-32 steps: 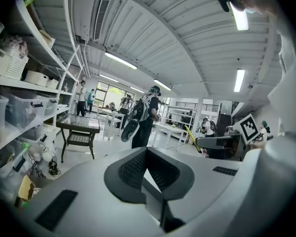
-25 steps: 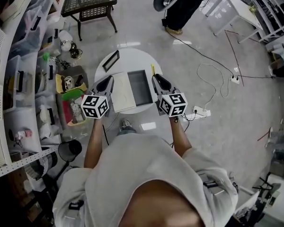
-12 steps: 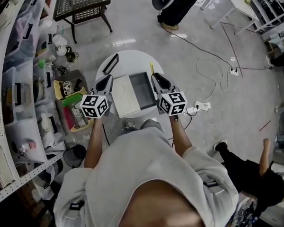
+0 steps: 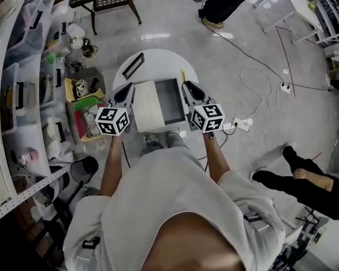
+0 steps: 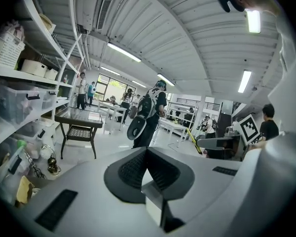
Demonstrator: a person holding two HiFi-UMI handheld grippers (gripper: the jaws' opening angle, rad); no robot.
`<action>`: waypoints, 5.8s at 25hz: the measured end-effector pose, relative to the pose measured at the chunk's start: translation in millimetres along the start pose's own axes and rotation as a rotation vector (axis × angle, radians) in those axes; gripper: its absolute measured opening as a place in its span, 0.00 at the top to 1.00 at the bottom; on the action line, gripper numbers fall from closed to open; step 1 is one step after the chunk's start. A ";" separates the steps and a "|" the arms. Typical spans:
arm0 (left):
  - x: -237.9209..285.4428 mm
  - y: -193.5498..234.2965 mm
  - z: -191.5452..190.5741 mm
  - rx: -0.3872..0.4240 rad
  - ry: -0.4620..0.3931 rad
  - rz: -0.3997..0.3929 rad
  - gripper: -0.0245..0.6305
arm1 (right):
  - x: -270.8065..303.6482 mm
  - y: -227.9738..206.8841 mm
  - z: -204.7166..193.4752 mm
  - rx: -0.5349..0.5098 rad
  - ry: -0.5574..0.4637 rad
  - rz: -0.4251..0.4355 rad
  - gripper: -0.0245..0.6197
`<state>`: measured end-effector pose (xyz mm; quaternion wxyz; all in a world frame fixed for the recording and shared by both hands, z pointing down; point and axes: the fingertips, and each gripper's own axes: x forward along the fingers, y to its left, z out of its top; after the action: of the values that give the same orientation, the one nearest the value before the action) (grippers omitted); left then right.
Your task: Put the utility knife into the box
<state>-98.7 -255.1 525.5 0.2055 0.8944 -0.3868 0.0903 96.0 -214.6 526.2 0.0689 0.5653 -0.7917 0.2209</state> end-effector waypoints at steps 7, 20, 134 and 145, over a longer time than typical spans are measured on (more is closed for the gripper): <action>-0.2 -6.9 -21.5 -0.031 0.033 0.055 0.93 | 6.1 -9.0 -21.6 0.012 0.069 0.054 0.84; -7.8 -14.8 -64.7 -0.094 0.092 0.099 0.93 | 4.2 -7.7 -78.1 0.047 0.199 0.103 0.84; -9.6 -0.9 -88.3 -0.143 0.136 0.109 0.93 | 65.0 -5.7 -208.2 -0.466 0.705 0.273 0.91; -5.7 -6.6 -79.4 -0.110 0.129 0.102 0.93 | 48.6 -17.7 -152.2 -0.180 0.488 0.111 0.91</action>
<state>-98.0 -212.5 593.1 0.2739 0.8532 -0.4223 0.1368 73.9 -196.2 684.3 0.2958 0.4427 -0.7979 0.2827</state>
